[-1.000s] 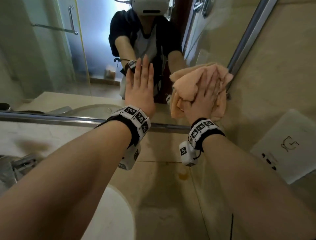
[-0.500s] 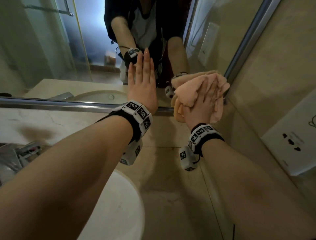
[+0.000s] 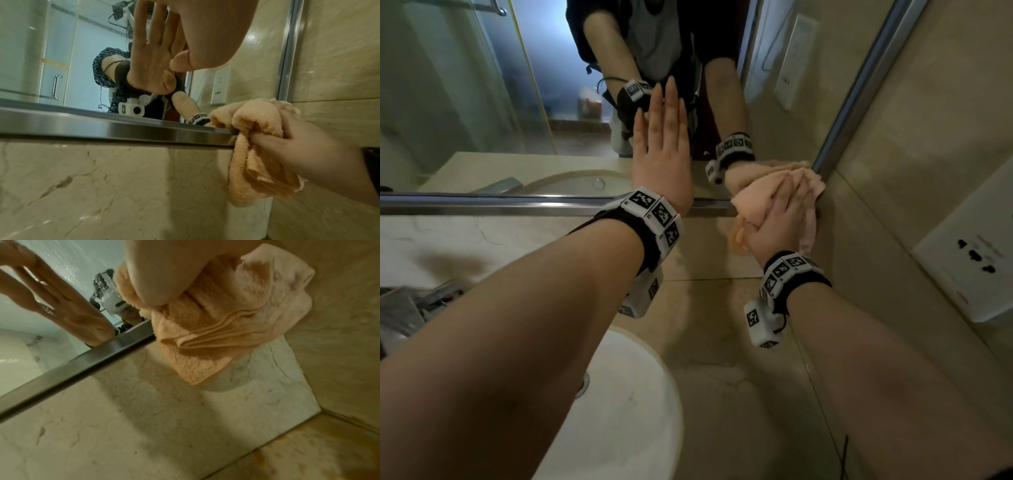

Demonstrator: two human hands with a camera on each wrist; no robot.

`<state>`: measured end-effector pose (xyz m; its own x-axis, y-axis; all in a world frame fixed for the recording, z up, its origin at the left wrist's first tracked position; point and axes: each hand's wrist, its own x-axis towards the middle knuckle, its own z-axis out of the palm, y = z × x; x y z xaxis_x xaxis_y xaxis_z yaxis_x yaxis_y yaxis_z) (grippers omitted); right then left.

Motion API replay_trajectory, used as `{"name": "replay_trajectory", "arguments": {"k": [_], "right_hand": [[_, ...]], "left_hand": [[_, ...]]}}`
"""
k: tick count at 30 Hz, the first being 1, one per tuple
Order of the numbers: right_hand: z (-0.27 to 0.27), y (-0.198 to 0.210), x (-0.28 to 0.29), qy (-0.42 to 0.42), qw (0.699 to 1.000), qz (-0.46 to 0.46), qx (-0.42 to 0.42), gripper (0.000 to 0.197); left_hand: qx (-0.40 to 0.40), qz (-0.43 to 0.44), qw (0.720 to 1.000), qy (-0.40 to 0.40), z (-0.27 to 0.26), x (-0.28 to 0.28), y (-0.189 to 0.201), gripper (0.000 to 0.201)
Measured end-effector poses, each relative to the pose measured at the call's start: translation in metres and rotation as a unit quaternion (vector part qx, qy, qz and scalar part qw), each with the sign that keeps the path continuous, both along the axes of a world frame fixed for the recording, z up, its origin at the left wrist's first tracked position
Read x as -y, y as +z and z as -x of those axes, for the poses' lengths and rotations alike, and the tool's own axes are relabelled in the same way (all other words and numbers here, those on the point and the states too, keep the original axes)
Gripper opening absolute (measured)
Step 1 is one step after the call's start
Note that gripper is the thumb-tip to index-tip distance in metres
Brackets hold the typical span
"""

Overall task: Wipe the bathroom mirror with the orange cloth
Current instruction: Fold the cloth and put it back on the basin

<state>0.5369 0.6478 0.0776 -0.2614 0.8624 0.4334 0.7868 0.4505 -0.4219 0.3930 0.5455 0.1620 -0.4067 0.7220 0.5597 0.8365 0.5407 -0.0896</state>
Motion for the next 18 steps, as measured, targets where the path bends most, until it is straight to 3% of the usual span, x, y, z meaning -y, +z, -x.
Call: {"name": "replay_trajectory", "arguments": {"k": [8,13,18], "right_hand": [[-0.019,0.000,0.008,-0.005,0.988,0.046,0.148,0.098],[-0.015,0.014,0.002,-0.002,0.986,0.053,0.155,0.085],[-0.003,0.021,0.006,-0.010,0.986,0.094,0.137,0.082]], "left_hand": [[-0.013,0.037,0.999,-0.013,0.008,0.006,-0.003,0.087],[-0.028,0.069,0.997,-0.023,0.014,0.016,-0.004,0.087],[0.013,0.090,0.995,-0.035,0.011,0.018,0.002,0.090]]}}
